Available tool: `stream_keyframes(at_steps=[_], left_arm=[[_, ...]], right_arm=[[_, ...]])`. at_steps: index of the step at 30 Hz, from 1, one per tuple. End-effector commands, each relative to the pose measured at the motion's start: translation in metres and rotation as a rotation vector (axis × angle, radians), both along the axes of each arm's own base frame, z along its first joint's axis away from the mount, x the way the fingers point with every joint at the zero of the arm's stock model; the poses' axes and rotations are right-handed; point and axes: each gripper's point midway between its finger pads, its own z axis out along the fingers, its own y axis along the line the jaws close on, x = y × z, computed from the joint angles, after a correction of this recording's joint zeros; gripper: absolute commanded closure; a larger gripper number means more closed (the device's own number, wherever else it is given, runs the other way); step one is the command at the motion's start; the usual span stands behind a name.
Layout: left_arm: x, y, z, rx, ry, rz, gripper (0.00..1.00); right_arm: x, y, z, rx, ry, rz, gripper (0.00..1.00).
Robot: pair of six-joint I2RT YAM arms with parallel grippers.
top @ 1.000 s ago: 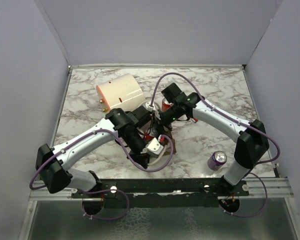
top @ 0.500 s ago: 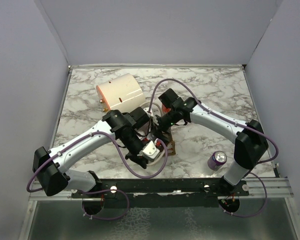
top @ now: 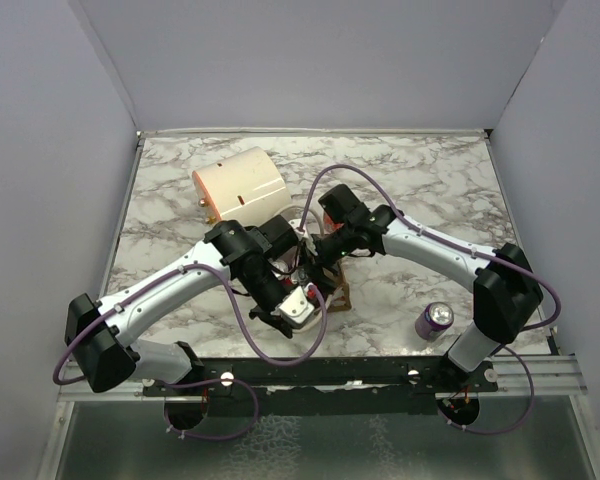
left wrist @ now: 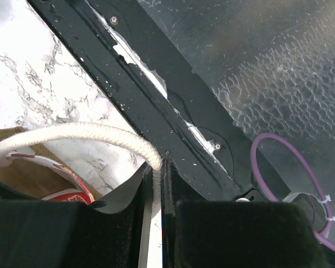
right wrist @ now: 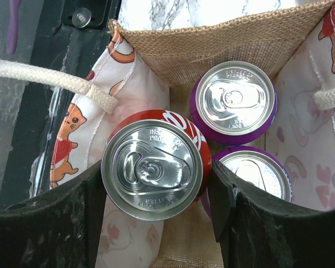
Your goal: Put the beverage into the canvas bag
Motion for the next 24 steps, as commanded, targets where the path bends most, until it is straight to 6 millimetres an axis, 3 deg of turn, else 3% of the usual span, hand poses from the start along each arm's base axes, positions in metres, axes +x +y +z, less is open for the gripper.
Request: stream_keyframes(at_steps=[1, 12, 19, 24], left_arm=[[0.005, -0.012, 0.005, -0.107, -0.026, -0.029, 0.9], [0.025, -0.01, 0.015, -0.159, -0.028, 0.086, 0.89], [0.033, -0.004, 0.002, -0.116, -0.036, 0.139, 0.88], [0.037, -0.002, 0.005, -0.132, -0.047, 0.162, 0.88]], right_arm=[[-0.01, 0.015, -0.001, 0.034, -0.081, 0.066, 0.95], [-0.013, 0.014, 0.012, 0.078, -0.036, 0.064, 0.94], [-0.014, 0.014, 0.017, 0.096, -0.005, 0.004, 0.94], [-0.008, 0.013, 0.019, 0.095, -0.009, -0.031, 0.94]])
